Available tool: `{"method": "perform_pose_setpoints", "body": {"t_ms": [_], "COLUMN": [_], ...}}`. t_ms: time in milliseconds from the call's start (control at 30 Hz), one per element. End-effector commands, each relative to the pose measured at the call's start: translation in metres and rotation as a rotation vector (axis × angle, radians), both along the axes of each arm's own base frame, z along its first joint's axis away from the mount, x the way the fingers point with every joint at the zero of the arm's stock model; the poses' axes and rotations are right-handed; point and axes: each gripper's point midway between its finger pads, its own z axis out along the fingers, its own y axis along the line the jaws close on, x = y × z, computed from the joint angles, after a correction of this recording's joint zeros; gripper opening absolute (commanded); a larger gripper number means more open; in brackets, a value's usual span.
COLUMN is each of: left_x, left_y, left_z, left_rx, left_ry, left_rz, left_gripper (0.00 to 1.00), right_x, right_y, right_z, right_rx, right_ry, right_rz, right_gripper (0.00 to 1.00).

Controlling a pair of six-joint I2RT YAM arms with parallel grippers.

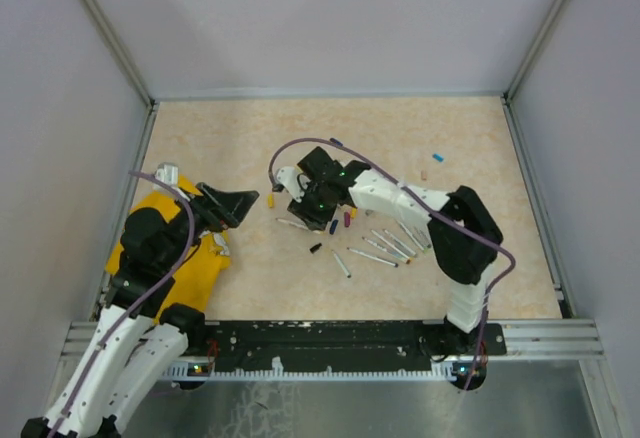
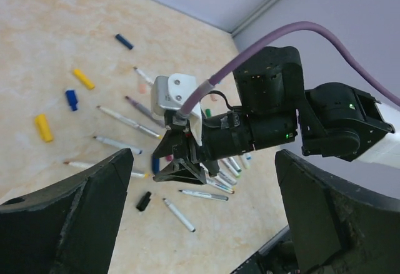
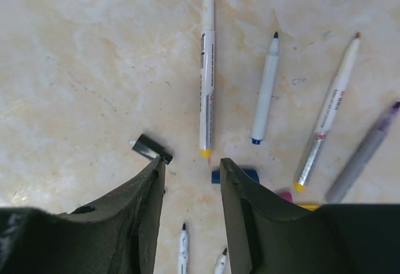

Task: Open the pen caps
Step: Place the pen at the center of the board, then reset both arms

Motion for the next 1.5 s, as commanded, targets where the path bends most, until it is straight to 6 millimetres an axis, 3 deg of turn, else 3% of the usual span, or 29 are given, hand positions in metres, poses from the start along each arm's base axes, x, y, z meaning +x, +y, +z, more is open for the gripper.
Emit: {"method": "perform_pose_setpoints", "body": {"t_ms": [0,100,400,533,833,1033,1200,1467], "left_x": [-0.01,-0.007,-0.011,-0.007,0.008,-0.004,-0.008,0.015], "left_y": [-0.022,-0.028,-0.044,-0.047,-0.064,-0.107,-0.131,-0.113], "left_z": [0.047,0.058,0.123,0.137,0.155,0.165,0.158,0.117], "left_rx": [-0.046,-0.076,-0.166,-0.187,-0.201,-0.185,-0.137,-0.004], "left_ry": [-0.094,-0.065,-0.067,-0.067,-0.057,-0.067,-0.028,-0.03], "left_rz": [-0.146,-0.171,-0.265,-0.268,-0.262,-0.304,-0.316,-0.161], "left_gripper": [1.0,1.0,1.0,1.0,1.0,1.0,1.0,1.0], "right_x": [-0.004,-0.006,-0.007,-0.004,0.001,0.007,0.006,0.001], "right_y": [-0.005,-0.023,-0.098,-0.131,-0.175,-0.193,-0.196,-0.194], "right_z": [0.076,0.102,0.176,0.2,0.218,0.217,0.218,0.217], "right_rx": [0.16,0.244,0.538,0.636,0.697,0.693,0.696,0.71], "right_ry": [-0.104,-0.121,-0.244,-0.298,-0.395,-0.415,-0.419,-0.413], "right_rz": [0.066,0.069,-0.021,-0.083,-0.177,-0.232,-0.239,-0.231], "right_gripper": [0.41,0.41,0.47,0.5,0.53,0.53,0.53,0.54]}}
